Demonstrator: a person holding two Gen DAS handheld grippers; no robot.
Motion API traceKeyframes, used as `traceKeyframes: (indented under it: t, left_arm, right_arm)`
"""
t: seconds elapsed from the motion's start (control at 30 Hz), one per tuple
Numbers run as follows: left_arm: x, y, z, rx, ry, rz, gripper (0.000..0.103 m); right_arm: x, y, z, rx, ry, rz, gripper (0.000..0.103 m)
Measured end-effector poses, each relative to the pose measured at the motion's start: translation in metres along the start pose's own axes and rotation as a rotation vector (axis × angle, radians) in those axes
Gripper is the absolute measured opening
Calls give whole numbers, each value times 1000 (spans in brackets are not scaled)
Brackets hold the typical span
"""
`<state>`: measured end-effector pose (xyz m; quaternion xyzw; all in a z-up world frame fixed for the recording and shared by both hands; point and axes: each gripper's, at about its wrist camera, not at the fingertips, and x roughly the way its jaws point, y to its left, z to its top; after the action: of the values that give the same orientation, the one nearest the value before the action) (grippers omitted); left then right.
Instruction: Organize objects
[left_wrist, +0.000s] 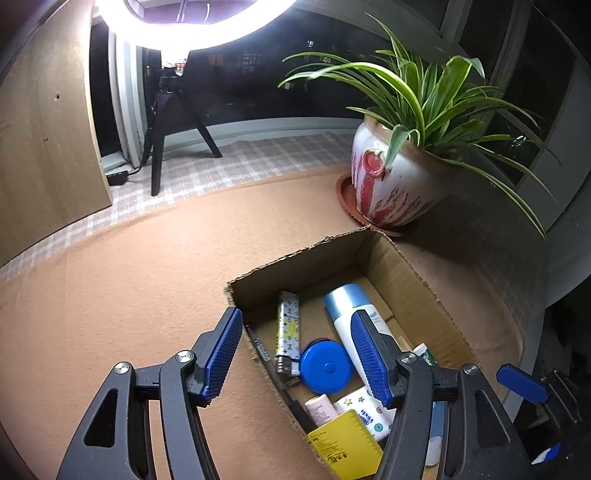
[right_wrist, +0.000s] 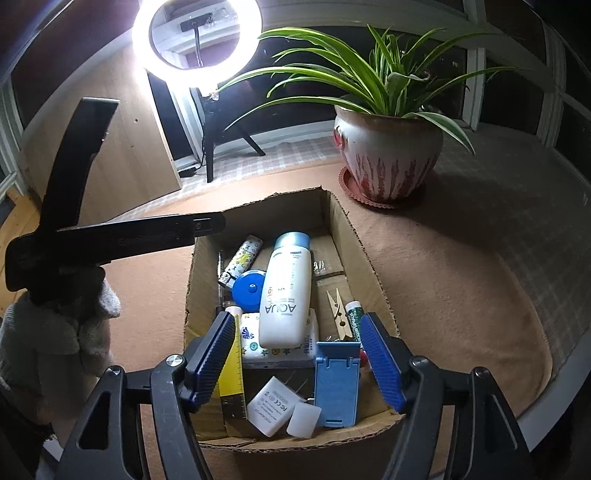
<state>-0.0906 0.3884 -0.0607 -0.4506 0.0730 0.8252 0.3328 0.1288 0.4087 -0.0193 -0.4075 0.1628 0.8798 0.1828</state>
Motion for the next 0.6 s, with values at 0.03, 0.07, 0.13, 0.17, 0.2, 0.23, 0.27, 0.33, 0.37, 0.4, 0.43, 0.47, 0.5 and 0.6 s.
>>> traceKeyframes:
  t: [0.03, 0.07, 0.13, 0.17, 0.2, 0.23, 0.27, 0.33, 0.37, 0.4, 0.43, 0.47, 0.5, 0.6]
  left_arm:
    - [-3, 1, -1, 0, -2, 1, 65]
    - [-5, 3, -1, 0, -4, 3, 65]
    - [-12, 7, -3, -3, -12, 8, 65]
    - [-16, 9, -4, -4, -16, 10, 65]
    - [-21, 12, -6, -6, -19, 11, 65]
    - [-25, 14, -7, -9, -22, 12, 65]
    - [-29, 17, -9, -11, -25, 12, 65]
    - [-39, 24, -13, -12, -31, 17, 65]
    - [-43, 26, -15, -14, -34, 21, 65]
    - [-48, 30, -18, -18, -36, 24, 65]
    - [-53, 35, -20, -24, -38, 25, 65]
    - [-57, 39, -23, -27, -39, 25, 65]
    - [-62, 42, -25, -29, -42, 30, 65]
    - [-76, 55, -34, -39, -50, 45, 66]
  right_arm:
    - [-1, 1, 0, 0, -2, 0, 66]
    - [-2, 3, 0, 0, -4, 0, 66]
    - [-3, 6, 1, 2, -9, 2, 67]
    - [-4, 8, 1, 3, -12, 3, 67]
    - [-5, 10, 1, 3, -14, 5, 67]
    - [-6, 13, 1, 2, -15, 6, 67]
    - [-7, 17, 1, 1, -17, 7, 67]
    - [-7, 22, 1, 0, -20, 10, 67]
    - [-7, 26, 0, -1, -21, 12, 67]
    - [-7, 30, 0, -2, -19, 15, 67]
    - [-7, 34, 0, -4, -18, 18, 67]
    - [-7, 38, -1, -6, -19, 23, 67]
    - [-8, 43, -1, -9, -20, 28, 67]
    - [-10, 57, -2, -19, -25, 42, 67]
